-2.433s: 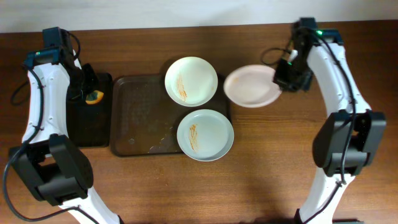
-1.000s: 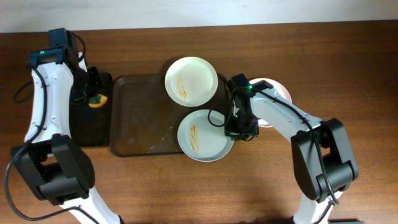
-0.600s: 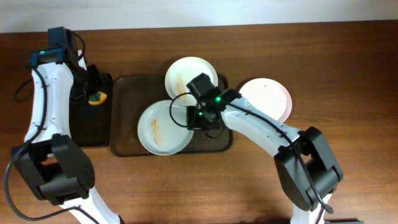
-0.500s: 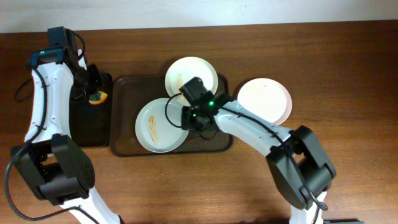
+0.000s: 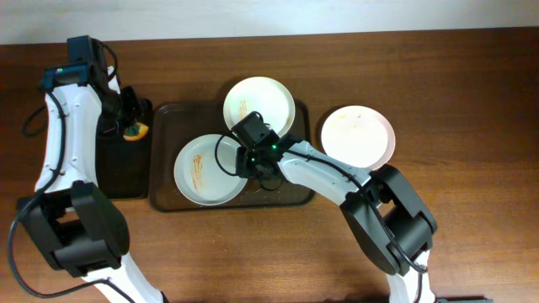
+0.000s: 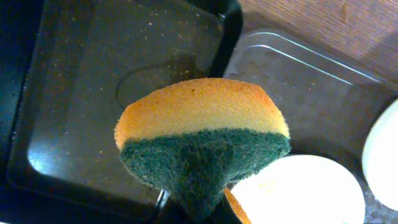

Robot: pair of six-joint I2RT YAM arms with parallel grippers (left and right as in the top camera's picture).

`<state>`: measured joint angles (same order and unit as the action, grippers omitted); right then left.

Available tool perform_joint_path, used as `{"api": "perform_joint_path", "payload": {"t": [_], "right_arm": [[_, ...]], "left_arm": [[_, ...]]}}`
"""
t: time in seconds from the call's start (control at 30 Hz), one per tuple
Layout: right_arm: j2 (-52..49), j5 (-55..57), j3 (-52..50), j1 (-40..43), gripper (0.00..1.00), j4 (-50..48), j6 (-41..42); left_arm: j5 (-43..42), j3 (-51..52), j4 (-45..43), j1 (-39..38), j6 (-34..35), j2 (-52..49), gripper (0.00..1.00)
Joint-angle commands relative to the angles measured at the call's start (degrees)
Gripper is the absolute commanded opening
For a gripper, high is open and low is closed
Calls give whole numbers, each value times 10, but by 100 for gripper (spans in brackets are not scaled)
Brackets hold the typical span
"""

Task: Clean dirty plates on tray and stack at the side
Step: 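Scrub the pale blue plate with the sponge in the left gripper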

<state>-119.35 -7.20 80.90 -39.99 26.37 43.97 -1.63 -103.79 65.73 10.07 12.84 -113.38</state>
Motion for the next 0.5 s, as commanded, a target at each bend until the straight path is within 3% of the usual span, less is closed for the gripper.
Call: {"api": "perform_joint_path", "payload": {"t": [0.0, 0.1, 0.13, 0.17, 0.3, 0.47], "right_arm": [[-22, -30, 8, 14, 29, -14, -6], [-32, -39, 8, 22, 19, -33, -3], [-32, -39, 8, 22, 8, -37, -3], [-32, -39, 8, 22, 4, -39, -1], [-32, -42, 8, 21, 4, -41, 5], [-32, -49, 8, 21, 4, -41, 9]], "left_arm": [[-10, -10, -1, -18, -12, -1, 1], [-12, -10, 8, -32, -12, -1, 1], [-12, -9, 17, -39, -12, -1, 1], [-12, -8, 30, -48, -12, -1, 1], [-34, 45, 28, -91, -30, -1, 1], [-61, 182, -86, -141, -72, -1, 1]]}}
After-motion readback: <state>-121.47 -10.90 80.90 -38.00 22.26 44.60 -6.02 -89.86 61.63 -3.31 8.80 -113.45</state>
